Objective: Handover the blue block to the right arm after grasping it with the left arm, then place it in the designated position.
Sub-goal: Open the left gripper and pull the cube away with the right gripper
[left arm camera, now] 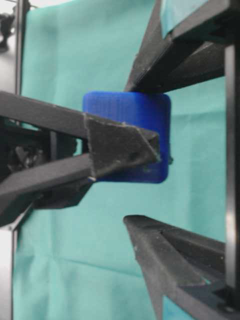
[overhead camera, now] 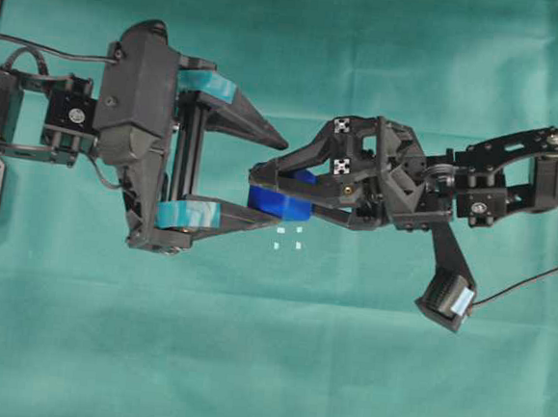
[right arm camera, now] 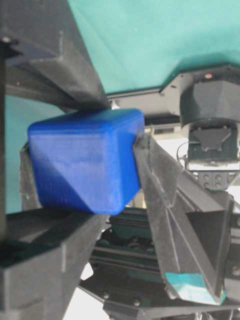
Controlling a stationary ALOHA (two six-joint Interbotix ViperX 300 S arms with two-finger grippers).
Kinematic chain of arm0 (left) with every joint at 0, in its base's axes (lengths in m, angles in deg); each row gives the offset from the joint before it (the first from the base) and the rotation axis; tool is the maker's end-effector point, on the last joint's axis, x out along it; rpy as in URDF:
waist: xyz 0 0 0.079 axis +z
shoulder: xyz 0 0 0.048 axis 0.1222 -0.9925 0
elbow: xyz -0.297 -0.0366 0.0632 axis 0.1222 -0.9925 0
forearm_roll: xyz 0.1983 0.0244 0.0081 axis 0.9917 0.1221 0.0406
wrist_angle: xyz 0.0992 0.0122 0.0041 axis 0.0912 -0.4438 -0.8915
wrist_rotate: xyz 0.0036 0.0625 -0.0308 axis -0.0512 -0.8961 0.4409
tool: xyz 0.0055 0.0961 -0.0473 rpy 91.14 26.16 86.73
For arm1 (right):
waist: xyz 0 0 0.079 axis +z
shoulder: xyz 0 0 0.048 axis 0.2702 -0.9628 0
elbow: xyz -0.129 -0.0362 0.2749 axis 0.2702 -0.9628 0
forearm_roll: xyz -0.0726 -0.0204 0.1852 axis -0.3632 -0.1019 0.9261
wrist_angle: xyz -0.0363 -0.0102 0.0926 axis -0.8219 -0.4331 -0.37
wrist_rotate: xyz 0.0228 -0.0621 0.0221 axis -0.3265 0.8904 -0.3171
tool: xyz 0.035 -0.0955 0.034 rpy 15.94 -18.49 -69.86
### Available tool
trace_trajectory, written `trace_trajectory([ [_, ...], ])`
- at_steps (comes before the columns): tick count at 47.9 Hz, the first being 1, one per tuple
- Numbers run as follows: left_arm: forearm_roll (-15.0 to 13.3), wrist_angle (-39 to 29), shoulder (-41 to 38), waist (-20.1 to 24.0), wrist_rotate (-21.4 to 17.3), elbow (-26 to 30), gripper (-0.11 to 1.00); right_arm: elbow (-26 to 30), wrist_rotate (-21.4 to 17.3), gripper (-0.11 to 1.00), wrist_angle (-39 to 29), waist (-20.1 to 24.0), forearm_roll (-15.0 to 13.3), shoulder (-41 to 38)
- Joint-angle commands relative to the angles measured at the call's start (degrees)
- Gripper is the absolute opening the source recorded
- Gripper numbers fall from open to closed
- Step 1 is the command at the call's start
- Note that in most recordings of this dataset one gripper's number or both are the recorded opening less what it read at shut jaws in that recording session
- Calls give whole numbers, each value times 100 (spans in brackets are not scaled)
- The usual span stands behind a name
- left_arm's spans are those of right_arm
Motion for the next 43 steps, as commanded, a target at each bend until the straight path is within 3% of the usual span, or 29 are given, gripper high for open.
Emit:
trace_trajectory([
  [1,0,35,132,26,0,70,100,105,-18,57,0,26,26,114],
  [19,0,18,202,18,0,0,100,88,-18,57,-44,26,88,132],
  [43,0,-9,1160,-44,0,-765,100,-141,-18,57,-105,26,123,369],
])
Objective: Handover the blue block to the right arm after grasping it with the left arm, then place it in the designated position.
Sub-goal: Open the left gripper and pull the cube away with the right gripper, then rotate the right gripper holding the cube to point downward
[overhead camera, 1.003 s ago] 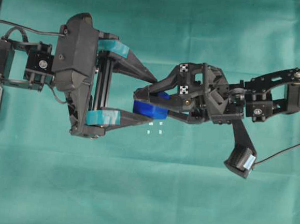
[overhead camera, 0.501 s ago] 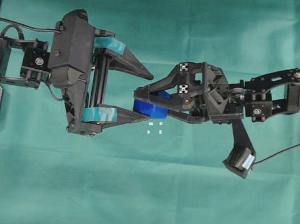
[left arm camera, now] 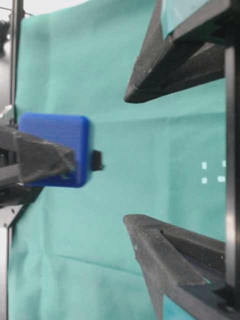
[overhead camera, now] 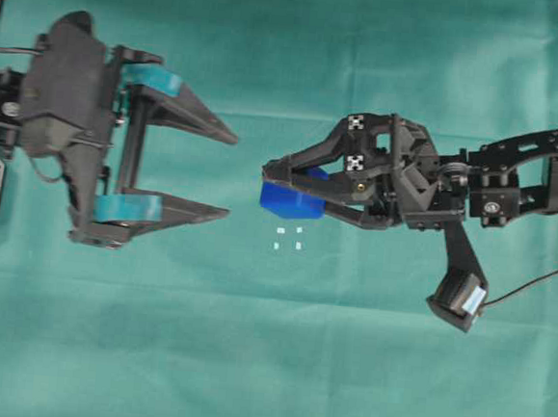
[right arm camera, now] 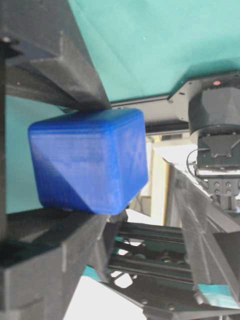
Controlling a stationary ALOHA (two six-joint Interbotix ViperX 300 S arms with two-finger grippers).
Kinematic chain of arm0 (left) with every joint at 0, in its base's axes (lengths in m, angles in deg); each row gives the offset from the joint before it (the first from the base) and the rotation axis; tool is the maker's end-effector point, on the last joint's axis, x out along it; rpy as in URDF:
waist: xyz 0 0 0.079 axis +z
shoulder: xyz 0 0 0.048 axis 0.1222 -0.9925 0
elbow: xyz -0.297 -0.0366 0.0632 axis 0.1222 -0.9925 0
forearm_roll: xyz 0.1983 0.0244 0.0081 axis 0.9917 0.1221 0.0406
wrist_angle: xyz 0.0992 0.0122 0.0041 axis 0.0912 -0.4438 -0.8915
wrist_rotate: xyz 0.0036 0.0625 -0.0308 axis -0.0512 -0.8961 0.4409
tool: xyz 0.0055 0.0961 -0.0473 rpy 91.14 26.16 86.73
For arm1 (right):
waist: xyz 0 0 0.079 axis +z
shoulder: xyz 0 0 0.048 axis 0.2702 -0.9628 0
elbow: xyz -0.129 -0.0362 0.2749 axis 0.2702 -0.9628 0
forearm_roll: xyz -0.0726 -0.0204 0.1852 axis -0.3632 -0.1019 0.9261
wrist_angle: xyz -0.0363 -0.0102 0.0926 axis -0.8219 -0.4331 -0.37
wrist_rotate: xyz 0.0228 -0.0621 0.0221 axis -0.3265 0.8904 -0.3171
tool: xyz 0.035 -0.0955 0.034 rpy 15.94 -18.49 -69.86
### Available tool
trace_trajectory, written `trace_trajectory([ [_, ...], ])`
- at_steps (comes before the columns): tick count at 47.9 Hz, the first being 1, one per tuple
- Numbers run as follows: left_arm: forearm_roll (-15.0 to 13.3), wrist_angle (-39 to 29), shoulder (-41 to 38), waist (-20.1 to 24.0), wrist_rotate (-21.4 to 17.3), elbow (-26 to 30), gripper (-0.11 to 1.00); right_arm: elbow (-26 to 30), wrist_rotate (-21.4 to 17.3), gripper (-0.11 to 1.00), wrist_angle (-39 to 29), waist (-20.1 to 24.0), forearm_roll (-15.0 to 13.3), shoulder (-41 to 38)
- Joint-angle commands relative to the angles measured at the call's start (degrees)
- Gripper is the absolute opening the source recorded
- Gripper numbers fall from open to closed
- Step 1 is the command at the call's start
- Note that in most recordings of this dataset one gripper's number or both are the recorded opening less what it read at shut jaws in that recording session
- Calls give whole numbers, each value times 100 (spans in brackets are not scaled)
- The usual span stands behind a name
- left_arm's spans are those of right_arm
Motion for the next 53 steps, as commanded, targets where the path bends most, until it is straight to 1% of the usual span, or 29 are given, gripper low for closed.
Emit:
trace_trajectory([
  [1,0,18,237,-9,0,-35,100,53,-18,57,9,9,18,141],
  [16,0,18,255,-18,0,-53,100,53,-35,57,18,9,35,149],
  [21,0,18,246,-9,0,-53,100,53,-237,57,18,9,158,149],
  [28,0,18,246,-18,0,-44,100,44,-958,57,18,9,422,149],
  [37,0,18,246,-18,0,-53,100,35,-2215,57,35,53,800,149],
  [39,0,18,246,-18,0,-53,100,35,-2514,57,35,79,870,149],
  [40,0,18,246,-18,0,-53,100,35,-2742,57,26,105,914,149],
  [46,0,18,246,-18,0,-53,100,35,-3674,57,18,158,984,149],
  [53,0,18,246,-18,-9,-62,100,35,-4764,57,18,176,993,149],
])
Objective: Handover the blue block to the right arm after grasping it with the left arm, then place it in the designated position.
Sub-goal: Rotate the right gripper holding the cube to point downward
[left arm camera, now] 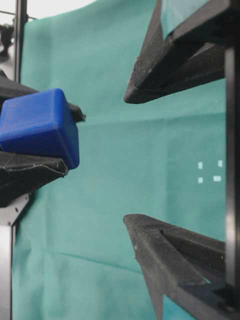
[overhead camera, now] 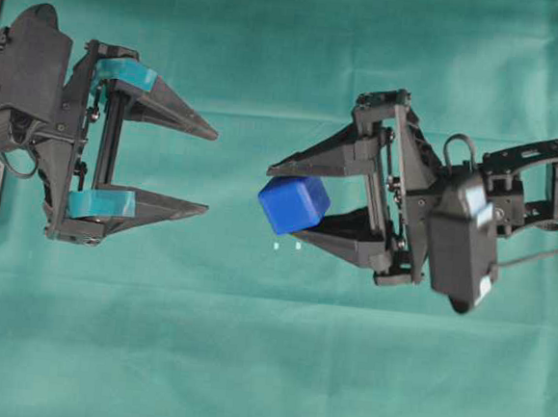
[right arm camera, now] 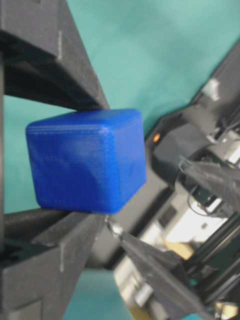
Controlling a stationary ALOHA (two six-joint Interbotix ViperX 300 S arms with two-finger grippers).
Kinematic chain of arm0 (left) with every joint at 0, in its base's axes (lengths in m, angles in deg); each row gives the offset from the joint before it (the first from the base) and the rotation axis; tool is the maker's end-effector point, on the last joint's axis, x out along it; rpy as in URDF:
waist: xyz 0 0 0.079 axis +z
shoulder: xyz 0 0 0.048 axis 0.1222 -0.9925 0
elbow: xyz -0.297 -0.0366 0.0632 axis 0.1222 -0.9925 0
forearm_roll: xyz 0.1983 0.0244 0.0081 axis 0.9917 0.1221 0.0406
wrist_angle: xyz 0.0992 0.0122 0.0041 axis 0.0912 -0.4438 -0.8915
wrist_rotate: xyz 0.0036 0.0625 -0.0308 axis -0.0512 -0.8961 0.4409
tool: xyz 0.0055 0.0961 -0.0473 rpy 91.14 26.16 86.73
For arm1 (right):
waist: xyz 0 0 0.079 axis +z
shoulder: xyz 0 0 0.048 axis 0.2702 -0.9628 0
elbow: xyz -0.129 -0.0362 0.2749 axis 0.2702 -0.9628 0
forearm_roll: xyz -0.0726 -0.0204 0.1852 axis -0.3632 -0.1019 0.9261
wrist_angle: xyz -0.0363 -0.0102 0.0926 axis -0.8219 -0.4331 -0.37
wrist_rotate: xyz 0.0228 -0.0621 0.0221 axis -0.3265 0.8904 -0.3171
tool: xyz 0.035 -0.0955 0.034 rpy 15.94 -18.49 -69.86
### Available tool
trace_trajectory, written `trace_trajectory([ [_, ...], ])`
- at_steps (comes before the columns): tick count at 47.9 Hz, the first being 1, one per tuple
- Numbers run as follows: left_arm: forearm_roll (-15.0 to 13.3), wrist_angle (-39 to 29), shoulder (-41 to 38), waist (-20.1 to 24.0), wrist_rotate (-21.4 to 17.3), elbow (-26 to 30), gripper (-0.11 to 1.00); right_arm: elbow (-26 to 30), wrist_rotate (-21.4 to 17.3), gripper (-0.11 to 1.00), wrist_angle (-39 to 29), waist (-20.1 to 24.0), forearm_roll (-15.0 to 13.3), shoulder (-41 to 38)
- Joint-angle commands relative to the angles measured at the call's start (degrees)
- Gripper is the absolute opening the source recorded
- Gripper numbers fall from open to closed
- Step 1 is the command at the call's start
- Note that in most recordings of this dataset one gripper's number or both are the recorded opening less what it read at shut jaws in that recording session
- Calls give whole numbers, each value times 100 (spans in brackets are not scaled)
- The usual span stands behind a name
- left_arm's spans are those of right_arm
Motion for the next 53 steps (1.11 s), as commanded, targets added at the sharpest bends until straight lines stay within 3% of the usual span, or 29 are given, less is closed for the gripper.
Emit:
trace_trajectory([
  [1,0,26,26,-18,-9,88,100,62,-492,57,9,9,26,132],
  [7,0,26,26,-18,-9,97,100,88,-1406,57,9,9,26,132],
  [13,0,26,26,-18,-9,97,100,88,-1916,57,-26,9,0,132],
  [53,0,26,18,-18,0,97,100,97,-1942,57,-193,9,-18,132],
])
